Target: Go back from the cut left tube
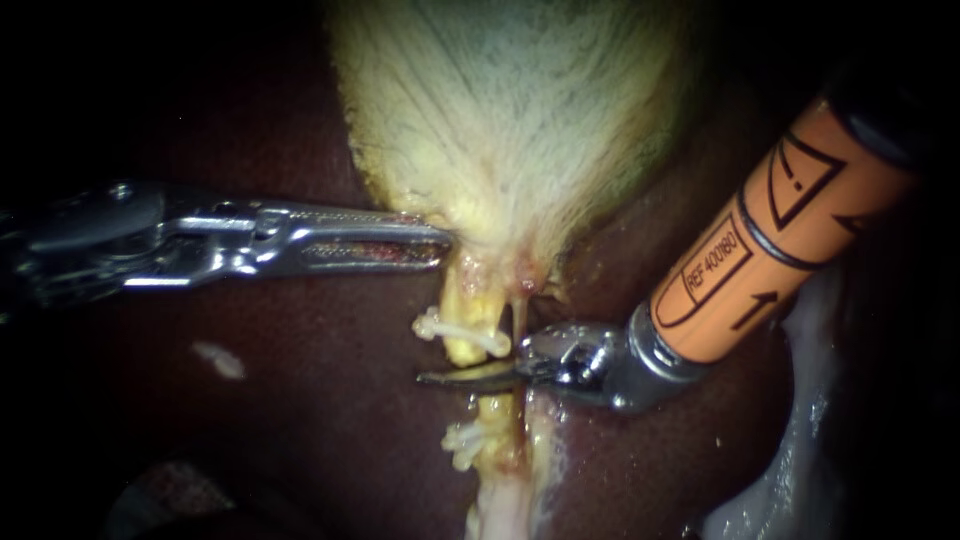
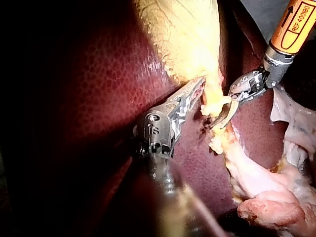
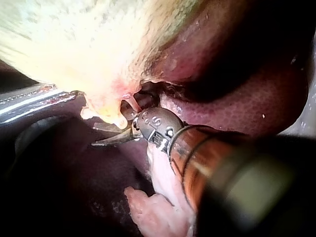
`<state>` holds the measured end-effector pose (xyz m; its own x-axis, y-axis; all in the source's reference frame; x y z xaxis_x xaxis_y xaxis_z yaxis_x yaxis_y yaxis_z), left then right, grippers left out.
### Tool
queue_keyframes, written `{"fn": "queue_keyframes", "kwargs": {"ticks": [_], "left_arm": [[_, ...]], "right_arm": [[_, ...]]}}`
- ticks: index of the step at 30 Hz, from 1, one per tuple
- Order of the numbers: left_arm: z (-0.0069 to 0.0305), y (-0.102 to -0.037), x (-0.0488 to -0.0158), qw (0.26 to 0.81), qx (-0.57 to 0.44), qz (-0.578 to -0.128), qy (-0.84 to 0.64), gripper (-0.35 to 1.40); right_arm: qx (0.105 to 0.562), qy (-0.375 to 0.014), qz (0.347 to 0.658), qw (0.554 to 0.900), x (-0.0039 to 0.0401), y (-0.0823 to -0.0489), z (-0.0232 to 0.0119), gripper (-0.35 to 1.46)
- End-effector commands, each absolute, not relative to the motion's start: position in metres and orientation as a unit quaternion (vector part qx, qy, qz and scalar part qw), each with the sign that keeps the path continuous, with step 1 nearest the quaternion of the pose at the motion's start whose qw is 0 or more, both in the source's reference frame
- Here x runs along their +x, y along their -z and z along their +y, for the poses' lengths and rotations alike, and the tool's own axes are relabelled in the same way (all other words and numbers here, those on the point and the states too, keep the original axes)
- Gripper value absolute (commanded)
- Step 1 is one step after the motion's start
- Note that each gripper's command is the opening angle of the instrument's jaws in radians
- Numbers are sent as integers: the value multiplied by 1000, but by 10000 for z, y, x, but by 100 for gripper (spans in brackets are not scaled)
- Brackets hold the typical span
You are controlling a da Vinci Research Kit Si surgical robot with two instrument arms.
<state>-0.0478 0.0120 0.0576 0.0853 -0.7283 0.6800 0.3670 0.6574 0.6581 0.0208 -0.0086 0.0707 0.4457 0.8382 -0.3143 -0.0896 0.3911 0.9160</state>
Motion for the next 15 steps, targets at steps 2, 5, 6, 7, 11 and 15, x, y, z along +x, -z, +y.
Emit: {"fn": "queue_keyframes", "kwargs": {"ticks": [2, 5, 6, 7, 11, 15], "left_arm": [[120, -576, -478, 719, 162, -559, 381, -35], [120, -575, -478, 719, 162, -559, 381, -35], [120, -575, -478, 719, 162, -559, 381, -35], [120, -575, -478, 719, 162, -559, 381, -35], [120, -575, -478, 719, 162, -559, 381, -35], [120, -575, -477, 719, 162, -559, 381, -35]], "right_arm": [[447, -322, 420, 721, 210, -707, -86, 76], [448, -322, 422, 720, 210, -706, -87, 78], [448, -322, 422, 720, 210, -706, -87, 79], [448, -322, 422, 720, 211, -706, -87, 79], [448, -321, 423, 719, 210, -704, -89, 83], [451, -319, 422, 719, 205, -701, -96, 96]]}}
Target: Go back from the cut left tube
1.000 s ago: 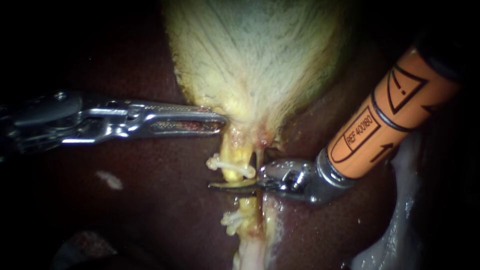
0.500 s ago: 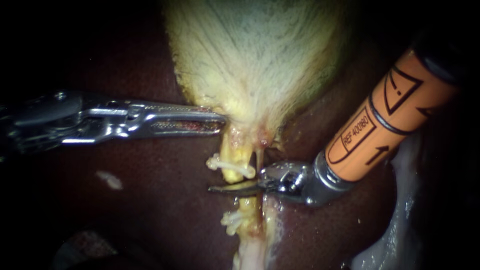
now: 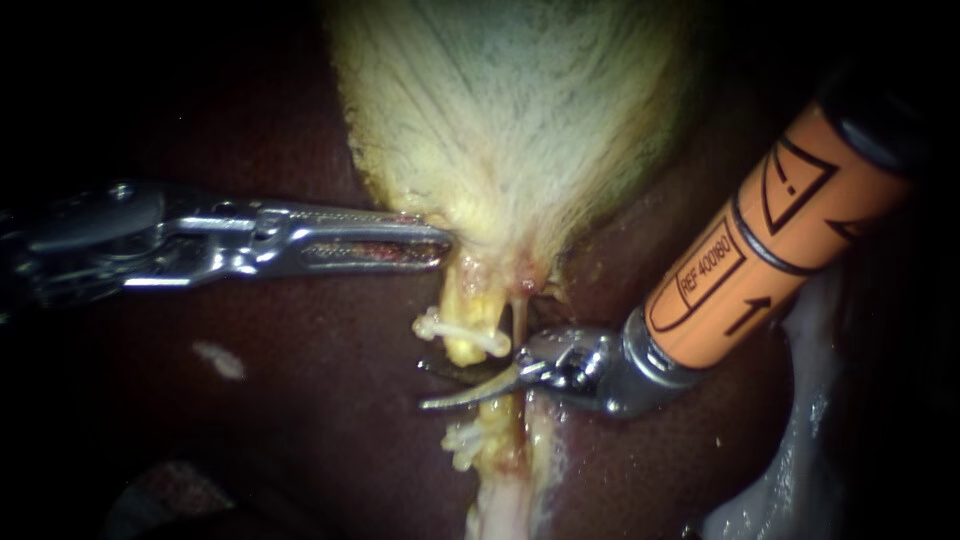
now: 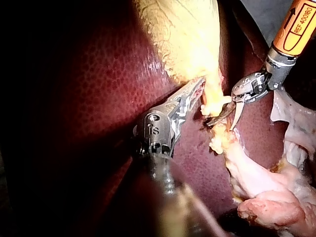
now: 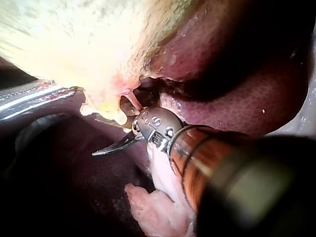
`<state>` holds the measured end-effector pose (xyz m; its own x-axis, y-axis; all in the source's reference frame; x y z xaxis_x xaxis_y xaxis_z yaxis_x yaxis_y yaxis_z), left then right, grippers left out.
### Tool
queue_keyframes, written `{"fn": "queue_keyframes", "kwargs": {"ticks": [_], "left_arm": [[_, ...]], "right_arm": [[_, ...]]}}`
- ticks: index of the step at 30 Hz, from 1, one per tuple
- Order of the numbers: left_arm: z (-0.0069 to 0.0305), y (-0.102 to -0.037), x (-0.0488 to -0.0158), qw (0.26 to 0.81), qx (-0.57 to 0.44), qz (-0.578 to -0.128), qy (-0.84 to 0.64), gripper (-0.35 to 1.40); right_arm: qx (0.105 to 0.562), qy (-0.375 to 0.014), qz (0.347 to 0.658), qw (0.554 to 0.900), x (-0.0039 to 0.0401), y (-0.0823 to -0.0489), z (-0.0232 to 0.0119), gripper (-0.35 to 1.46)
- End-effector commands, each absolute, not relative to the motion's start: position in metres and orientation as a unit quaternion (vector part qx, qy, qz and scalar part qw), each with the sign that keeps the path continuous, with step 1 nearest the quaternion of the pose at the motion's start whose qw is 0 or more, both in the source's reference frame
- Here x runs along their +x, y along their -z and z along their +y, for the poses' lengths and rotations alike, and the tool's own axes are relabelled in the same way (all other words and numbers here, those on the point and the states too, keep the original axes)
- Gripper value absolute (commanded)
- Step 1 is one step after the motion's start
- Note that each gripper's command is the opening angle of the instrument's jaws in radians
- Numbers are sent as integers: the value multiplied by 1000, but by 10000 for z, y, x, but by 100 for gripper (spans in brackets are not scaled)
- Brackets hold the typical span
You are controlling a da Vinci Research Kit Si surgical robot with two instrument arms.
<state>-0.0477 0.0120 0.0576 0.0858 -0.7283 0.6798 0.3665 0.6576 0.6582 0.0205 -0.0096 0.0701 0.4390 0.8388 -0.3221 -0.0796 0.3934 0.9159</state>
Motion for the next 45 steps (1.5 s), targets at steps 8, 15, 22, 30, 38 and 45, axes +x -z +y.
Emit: {"fn": "queue_keyframes", "kwargs": {"ticks": [8, 15, 22, 30, 38, 45], "left_arm": [[120, -577, -474, 719, 162, -559, 380, -35], [121, -577, -474, 719, 162, -559, 380, -35], [120, -577, -473, 719, 163, -559, 380, -35], [120, -577, -473, 719, 163, -559, 380, -35], [121, -577, -473, 719, 163, -559, 380, -35], [121, -577, -475, 719, 162, -559, 380, -35]], "right_arm": [[382, -214, 485, 757, 180, -683, -116, 111], [275, -150, 527, 790, 154, -688, -113, 130], [185, -118, 537, 815, 123, -700, -92, 143], [137, -106, 532, 829, 89, -687, -65, 143], [87, -82, 523, 844, 67, -665, -34, 143], [73, -83, 516, 849, 60, -663, -30, 143]]}}
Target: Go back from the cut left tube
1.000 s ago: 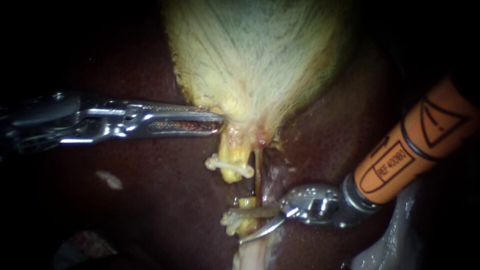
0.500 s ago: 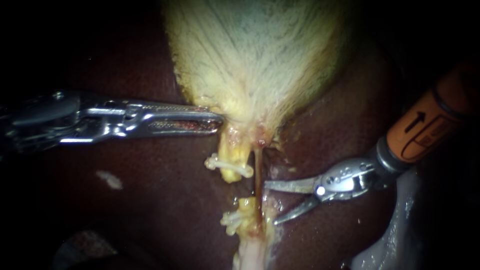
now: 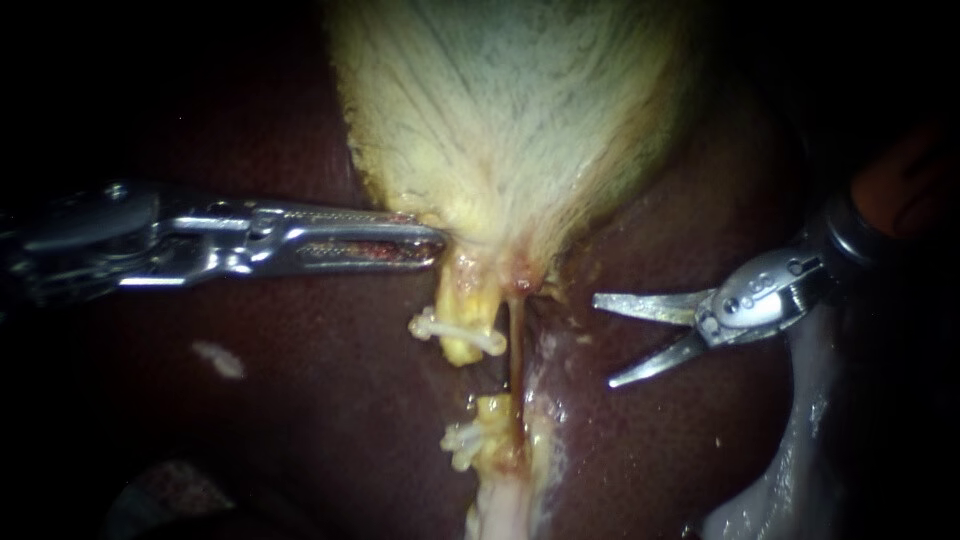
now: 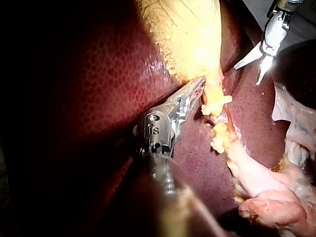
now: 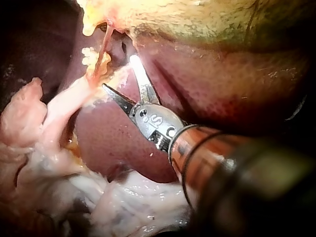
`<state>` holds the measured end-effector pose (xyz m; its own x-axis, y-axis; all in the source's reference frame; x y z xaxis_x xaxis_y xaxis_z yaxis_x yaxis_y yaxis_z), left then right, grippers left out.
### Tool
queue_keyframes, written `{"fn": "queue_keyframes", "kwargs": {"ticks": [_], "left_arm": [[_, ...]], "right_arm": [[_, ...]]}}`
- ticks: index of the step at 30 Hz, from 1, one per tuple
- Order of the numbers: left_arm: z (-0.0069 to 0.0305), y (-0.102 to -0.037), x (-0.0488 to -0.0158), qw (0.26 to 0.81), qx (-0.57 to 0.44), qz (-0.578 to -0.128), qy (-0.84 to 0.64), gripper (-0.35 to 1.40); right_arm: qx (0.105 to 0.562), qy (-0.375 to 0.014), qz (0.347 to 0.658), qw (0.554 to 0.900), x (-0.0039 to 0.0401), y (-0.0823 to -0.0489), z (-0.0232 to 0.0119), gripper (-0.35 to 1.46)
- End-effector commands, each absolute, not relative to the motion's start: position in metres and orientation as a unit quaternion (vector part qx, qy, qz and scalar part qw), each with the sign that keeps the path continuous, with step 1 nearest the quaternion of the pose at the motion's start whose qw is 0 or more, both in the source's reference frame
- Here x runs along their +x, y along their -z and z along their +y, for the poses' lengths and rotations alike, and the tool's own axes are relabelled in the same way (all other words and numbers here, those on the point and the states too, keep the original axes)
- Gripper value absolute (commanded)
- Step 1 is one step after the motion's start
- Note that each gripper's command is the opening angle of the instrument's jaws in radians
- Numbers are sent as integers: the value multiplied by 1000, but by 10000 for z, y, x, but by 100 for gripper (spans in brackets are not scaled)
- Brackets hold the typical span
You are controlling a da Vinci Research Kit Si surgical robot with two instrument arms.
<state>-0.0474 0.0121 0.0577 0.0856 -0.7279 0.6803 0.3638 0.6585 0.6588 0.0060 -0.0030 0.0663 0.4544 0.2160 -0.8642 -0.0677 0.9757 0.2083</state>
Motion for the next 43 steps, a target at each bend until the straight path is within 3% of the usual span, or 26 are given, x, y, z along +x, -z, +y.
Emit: {"fn": "queue_keyframes", "kwargs": {"ticks": [1, 25, 43], "left_arm": [[121, -577, -475, 719, 162, -559, 380, -35], [101, -595, -518, 724, 158, -558, 374, -35], [102, -594, -519, 724, 160, -558, 373, -35]], "right_arm": [[73, -84, 516, 849, 60, -663, -30, 143], [75, -83, 517, 849, 62, -662, -33, 143], [76, -82, 517, 848, 62, -661, -33, 143]]}}
